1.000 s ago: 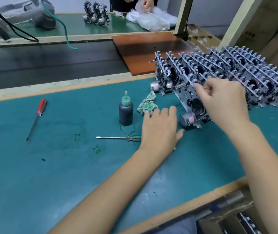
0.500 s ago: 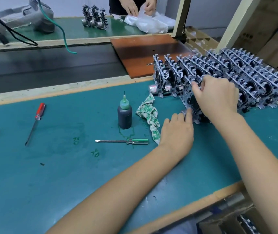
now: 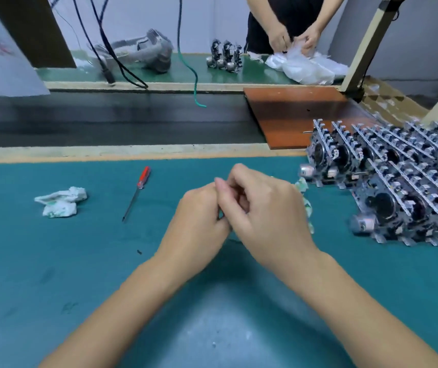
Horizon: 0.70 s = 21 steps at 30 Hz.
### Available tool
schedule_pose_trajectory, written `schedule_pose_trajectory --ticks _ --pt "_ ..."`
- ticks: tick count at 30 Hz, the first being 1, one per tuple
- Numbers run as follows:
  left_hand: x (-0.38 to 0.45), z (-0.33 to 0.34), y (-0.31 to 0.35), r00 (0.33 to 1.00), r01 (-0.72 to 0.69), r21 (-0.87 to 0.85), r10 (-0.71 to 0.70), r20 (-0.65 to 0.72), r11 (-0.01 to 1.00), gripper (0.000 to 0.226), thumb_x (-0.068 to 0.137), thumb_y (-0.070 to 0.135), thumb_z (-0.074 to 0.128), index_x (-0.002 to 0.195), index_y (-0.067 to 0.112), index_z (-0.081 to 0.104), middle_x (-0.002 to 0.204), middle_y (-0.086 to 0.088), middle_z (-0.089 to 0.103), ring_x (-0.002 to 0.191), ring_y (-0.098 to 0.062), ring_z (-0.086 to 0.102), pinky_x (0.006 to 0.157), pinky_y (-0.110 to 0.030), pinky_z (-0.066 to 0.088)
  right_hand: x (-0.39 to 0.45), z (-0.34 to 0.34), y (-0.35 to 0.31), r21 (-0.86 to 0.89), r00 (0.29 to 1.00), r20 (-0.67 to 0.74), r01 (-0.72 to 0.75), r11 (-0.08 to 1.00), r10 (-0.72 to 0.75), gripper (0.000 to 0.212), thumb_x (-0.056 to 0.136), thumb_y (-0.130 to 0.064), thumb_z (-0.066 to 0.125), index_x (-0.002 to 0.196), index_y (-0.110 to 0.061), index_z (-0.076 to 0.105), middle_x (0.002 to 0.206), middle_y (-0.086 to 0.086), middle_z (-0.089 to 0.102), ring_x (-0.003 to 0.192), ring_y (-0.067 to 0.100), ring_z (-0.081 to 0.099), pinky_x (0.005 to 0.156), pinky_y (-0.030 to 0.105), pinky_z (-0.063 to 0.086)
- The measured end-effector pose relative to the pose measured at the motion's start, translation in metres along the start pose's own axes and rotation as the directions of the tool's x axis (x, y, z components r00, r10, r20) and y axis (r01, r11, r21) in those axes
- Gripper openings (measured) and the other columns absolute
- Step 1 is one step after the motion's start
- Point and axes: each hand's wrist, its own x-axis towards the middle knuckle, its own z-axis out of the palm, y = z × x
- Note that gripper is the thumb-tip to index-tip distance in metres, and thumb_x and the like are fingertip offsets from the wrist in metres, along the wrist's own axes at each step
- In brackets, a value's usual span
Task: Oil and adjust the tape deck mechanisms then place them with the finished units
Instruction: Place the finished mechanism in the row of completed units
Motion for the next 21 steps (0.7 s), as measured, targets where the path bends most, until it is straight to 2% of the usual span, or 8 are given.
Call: schedule_pose_trajectory --ticks 3,6,8,11,14,17,19,21 --pt "-0.02 -0.039 -0.024 0.985 0.134 0.031 -0.129 -0.112 0.991 0.03 0.07 0.01 0.039 0.049 0.03 0.046 0.045 0.017 0.048 0.046 -0.003 0.039 0.042 -0.012 0.027 0.012 0.036 -0.034 0.06 0.988 0.143 0.053 0.997 -0.061 0.024 0.094 -0.032 0.043 0.074 -0.02 0.036 0.063 -0.001 0.05 0.057 0.028 0.051 0.049 0.031 0.032" --pt "-0.025 -0.081 -0.051 0.945 0.315 0.234 -0.281 -0.169 0.92 0.026 0.077 0.008 0.038 0.052 0.015 0.043 0.043 0.009 0.04 0.045 -0.01 0.03 0.041 -0.019 0.023 0.032 0.077 -0.067 0.079 0.947 0.313 0.046 0.996 -0.068 0.022 0.101 -0.031 0.033 0.083 -0.018 0.032 0.09 0.004 0.062 0.073 0.029 0.051 0.059 0.033 0.025" --pt "-0.024 -0.114 -0.069 0.887 0.461 0.457 -0.408 -0.216 0.761 0.031 0.085 0.001 0.039 0.055 0.011 0.038 0.052 -0.001 0.047 0.052 -0.019 0.04 0.044 -0.026 0.027 0.045 0.104 -0.087 0.095 0.927 0.366 0.046 0.994 -0.078 0.022 0.102 -0.03 0.03 0.085 -0.017 0.033 0.099 0.006 0.063 0.08 0.03 0.053 0.062 0.034 0.024" --pt "-0.036 -0.169 -0.097 0.778 0.593 0.689 -0.517 -0.356 0.417 0.023 0.093 0.013 0.039 0.073 0.009 0.05 0.086 -0.016 0.063 0.082 -0.037 0.057 0.063 -0.032 0.036 0.058 0.146 -0.123 0.134 0.893 0.414 0.132 0.982 -0.176 0.02 0.101 -0.027 0.033 0.095 -0.013 0.047 0.106 0.007 0.062 0.093 0.032 0.058 0.064 0.034 0.026" --pt "-0.063 -0.212 -0.118 0.648 0.751 0.591 -0.499 -0.575 0.294 0.024 0.095 0.022 0.045 0.106 0.013 0.064 0.11 -0.019 0.058 0.102 -0.037 0.052 0.079 -0.041 0.041 0.062 0.188 -0.162 0.218 0.826 0.476 0.222 0.95 -0.302 0.023 0.099 -0.022 0.039 0.112 -0.01 0.053 0.112 0.007 0.059 0.102 0.029 0.055 0.065 0.033 0.028" --pt "-0.081 -0.244 -0.135 0.45 0.89 0.377 -0.365 -0.815 0.255 0.05 0.092 0.016 0.057 0.139 0.007 0.042 0.143 -0.024 0.033 0.13 -0.041 0.029 0.1 -0.052 0.03 0.067 0.229 -0.198 0.261 0.76 0.498 0.328 0.908 -0.418 0.026 0.098 -0.016 0.041 0.121 -0.011 0.05 0.12 0.005 0.052 0.113 0.023 0.046 0.074 0.034 0.039" --pt "-0.087 -0.261 -0.146 0.368 0.921 0.284 -0.359 -0.858 0.265 0.065 0.089 0.014 0.062 0.145 0.006 0.029 0.152 -0.021 0.021 0.137 -0.04 0.02 0.105 -0.054 0.026 0.076 0.252 -0.217 0.216 0.745 0.487 0.403 0.889 -0.456 0.032 0.097 -0.013 0.04 0.129 -0.013 0.043 0.128 0.002 0.045 0.12 0.02 0.04 0.085 0.033 0.043" --pt "-0.093 -0.272 -0.161 0.366 0.924 0.269 -0.432 -0.824 0.27 0.069 0.089 0.012 0.062 0.147 0.005 0.025 0.15 -0.023 0.025 0.135 -0.042 0.023 0.105 -0.054 0.027 0.088 0.268 -0.233 0.142 0.745 0.444 0.49 0.86 -0.498 0.041 0.098 -0.015 0.036 0.139 -0.016 0.033 0.139 0.0 0.039 0.127 0.018 0.037 0.093 0.032 0.042"
